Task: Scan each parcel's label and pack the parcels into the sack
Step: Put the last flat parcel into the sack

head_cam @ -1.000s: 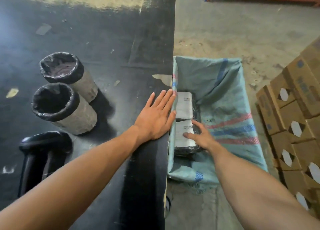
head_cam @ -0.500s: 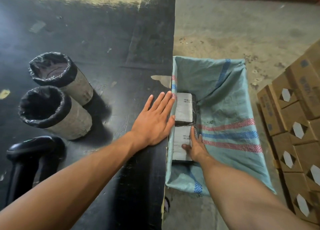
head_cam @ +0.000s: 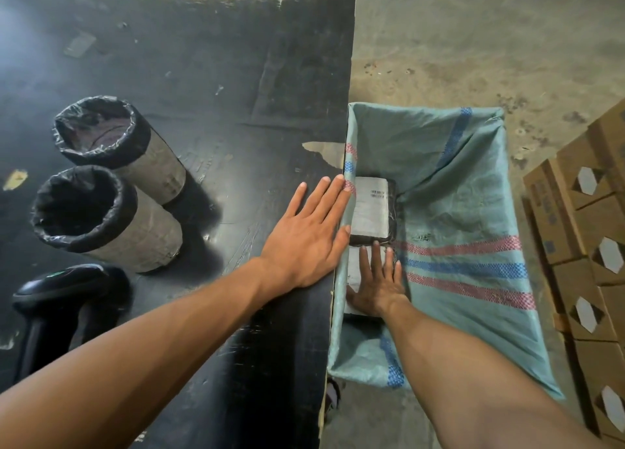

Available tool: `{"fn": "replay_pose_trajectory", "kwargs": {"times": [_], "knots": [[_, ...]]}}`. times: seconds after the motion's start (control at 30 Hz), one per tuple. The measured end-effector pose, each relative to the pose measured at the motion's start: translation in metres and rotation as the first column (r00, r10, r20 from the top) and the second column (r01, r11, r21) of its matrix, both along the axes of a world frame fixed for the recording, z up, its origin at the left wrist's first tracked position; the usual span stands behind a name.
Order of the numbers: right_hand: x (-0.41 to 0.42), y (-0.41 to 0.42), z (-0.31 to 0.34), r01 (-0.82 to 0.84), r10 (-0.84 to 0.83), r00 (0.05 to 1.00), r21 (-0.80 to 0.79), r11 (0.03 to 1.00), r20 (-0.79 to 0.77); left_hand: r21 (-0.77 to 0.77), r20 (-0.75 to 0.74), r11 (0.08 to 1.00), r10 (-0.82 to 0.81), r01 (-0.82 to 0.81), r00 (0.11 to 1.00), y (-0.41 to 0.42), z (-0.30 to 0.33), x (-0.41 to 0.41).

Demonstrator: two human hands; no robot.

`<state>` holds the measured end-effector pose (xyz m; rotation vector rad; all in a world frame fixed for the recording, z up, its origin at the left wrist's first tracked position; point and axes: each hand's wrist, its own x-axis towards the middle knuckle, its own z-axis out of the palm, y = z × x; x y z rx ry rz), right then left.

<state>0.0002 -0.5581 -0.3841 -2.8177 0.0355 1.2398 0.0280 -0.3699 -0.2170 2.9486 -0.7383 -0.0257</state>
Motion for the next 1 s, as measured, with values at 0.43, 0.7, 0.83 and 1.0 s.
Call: {"fn": "replay_pose_trajectory", "kwargs": {"times": [0.43, 0.7, 0.83, 1.0], "knots": [[0.015, 0.001, 0.028, 0.023, -0.02, 0.983, 0.014, 1.0, -0.185, 0.006, -0.03, 1.0, -0.016, 0.016, 0.999, 0.003, 0.003, 0.0], [0.012, -0.007, 0.076, 0.192, -0.183, 0.98, 0.128, 0.973, -0.077, -0.01, -0.066, 1.0, -0.027, 0.026, 0.997, 0.003, 0.004, 0.002], [-0.005, -0.013, 0.097, 0.249, -0.25, 0.968, 0.148, 0.957, -0.014, -0.033, -0.082, 0.999, -0.041, 0.038, 0.996, 0.005, 0.004, 0.002], [-0.033, -0.017, 0.131, 0.322, -0.353, 0.929, 0.233, 0.917, 0.106, -0.078, -0.203, 0.997, -0.027, 0.011, 0.979, 0.004, 0.012, 0.008]]}}
